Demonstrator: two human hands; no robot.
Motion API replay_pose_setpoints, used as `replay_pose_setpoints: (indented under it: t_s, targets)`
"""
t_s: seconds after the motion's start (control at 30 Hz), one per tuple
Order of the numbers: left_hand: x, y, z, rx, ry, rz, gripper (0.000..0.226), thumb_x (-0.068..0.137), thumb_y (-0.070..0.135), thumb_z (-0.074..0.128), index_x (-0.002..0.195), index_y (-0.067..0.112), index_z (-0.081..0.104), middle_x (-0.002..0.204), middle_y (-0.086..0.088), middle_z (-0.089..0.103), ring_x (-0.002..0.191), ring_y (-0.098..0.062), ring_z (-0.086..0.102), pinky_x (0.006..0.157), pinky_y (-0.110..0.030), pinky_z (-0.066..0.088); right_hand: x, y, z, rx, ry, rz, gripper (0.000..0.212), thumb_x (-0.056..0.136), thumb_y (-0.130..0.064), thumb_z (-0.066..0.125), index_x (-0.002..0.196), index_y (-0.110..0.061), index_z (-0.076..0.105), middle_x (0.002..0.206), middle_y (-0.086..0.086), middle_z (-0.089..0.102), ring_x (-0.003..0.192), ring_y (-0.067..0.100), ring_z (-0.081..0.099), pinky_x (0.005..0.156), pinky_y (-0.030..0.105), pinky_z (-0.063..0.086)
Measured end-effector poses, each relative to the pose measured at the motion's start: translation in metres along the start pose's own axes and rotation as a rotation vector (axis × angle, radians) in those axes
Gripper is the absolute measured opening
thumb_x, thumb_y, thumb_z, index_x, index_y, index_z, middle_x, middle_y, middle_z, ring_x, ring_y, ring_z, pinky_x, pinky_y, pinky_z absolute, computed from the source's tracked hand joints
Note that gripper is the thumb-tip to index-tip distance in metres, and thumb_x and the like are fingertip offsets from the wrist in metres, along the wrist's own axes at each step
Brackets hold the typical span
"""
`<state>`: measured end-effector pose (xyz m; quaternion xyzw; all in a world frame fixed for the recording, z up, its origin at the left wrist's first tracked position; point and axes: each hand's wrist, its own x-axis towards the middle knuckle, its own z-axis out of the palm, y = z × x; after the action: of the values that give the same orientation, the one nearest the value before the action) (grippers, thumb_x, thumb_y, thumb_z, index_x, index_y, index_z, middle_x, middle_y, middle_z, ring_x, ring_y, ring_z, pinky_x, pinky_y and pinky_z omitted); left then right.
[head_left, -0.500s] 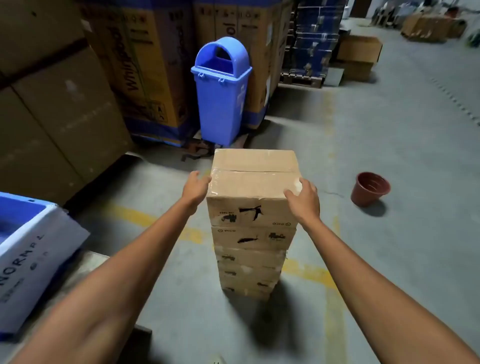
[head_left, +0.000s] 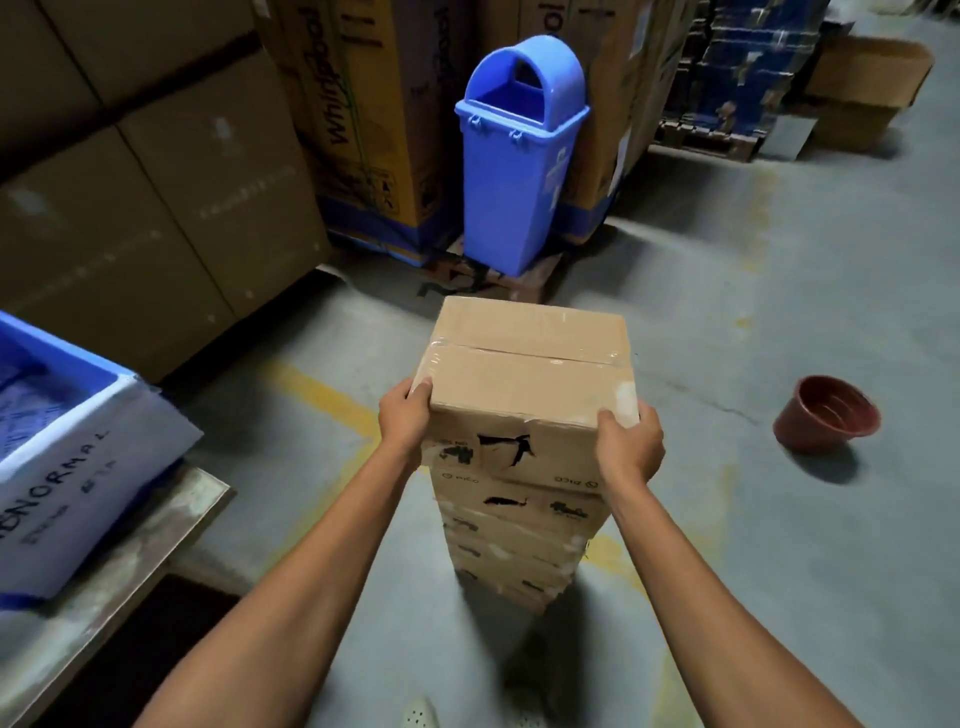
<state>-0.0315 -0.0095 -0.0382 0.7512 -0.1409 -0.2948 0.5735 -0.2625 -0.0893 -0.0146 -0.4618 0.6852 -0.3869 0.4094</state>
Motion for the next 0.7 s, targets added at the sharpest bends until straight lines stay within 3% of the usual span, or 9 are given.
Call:
replay_pose_setpoints:
  t_s: [0.13, 0.27, 0.37, 0.47, 0.6, 0.7]
  targets:
    - [-0.021, 0.008, -0.021, -0.094, 0.214, 0.025, 0.027, 0.102, 0.033, 0.047, 0.112, 0.02, 0.068, 0.104, -0.001, 0.064, 0.093, -0.018, 0.052, 0.072, -0.031, 0.041, -0.013, -0.018, 0.018, 0.067, -0.092, -0.069, 0.041, 0.093, -0.018, 0.066, 0.133, -0.015, 0.058, 0.119, 0.003, 0.066, 0.105, 0.027, 0.063, 0.081, 0.03, 0.048]
    - [-0.047, 0.028, -0.071, -0.148, 0.405, 0.103, 0.033, 0.104, 0.03, 0.046, 0.131, 0.019, 0.063, 0.117, -0.001, 0.062, 0.101, -0.016, 0.054, 0.072, -0.028, 0.042, -0.043, -0.045, 0.042, 0.174, -0.226, -0.127, 0.041, 0.091, -0.015, 0.065, 0.131, -0.016, 0.059, 0.112, -0.002, 0.065, 0.097, 0.021, 0.061, 0.079, 0.028, 0.045]
    - [-0.068, 0.043, -0.122, -0.196, 0.531, 0.208, 0.031, 0.102, 0.027, 0.051, 0.126, 0.016, 0.067, 0.115, 0.001, 0.067, 0.094, -0.008, 0.058, 0.072, -0.024, 0.044, -0.076, -0.065, 0.067, 0.249, -0.328, -0.185, 0.051, 0.085, -0.019, 0.063, 0.136, -0.019, 0.057, 0.121, 0.0, 0.068, 0.104, 0.023, 0.064, 0.09, 0.037, 0.053]
    - [-0.087, 0.047, -0.184, -0.194, 0.624, 0.272, 0.027, 0.099, 0.03, 0.054, 0.117, 0.019, 0.071, 0.111, 0.002, 0.071, 0.098, -0.014, 0.061, 0.081, -0.03, 0.049, -0.122, -0.086, 0.089, 0.304, -0.447, -0.249, 0.052, 0.087, -0.015, 0.062, 0.138, -0.019, 0.056, 0.12, -0.001, 0.067, 0.102, 0.019, 0.064, 0.085, 0.031, 0.053]
    - [-0.126, 0.042, -0.271, -0.181, 0.818, 0.317, 0.02, 0.099, 0.027, 0.054, 0.108, 0.022, 0.072, 0.1, 0.007, 0.071, 0.095, -0.012, 0.061, 0.082, -0.031, 0.049, -0.203, -0.104, 0.119, 0.363, -0.613, -0.279, 0.053, 0.087, -0.013, 0.063, 0.139, -0.021, 0.055, 0.12, -0.005, 0.065, 0.1, 0.014, 0.062, 0.077, 0.02, 0.048]
    - [-0.169, 0.03, -0.336, -0.158, 1.02, 0.315, 0.023, 0.099, 0.029, 0.053, 0.108, 0.019, 0.07, 0.095, 0.005, 0.069, 0.086, -0.012, 0.058, 0.076, -0.03, 0.046, -0.279, -0.103, 0.138, 0.363, -0.738, -0.309, 0.051, 0.087, -0.012, 0.063, 0.137, -0.019, 0.057, 0.118, -0.002, 0.064, 0.097, 0.015, 0.059, 0.078, 0.025, 0.046]
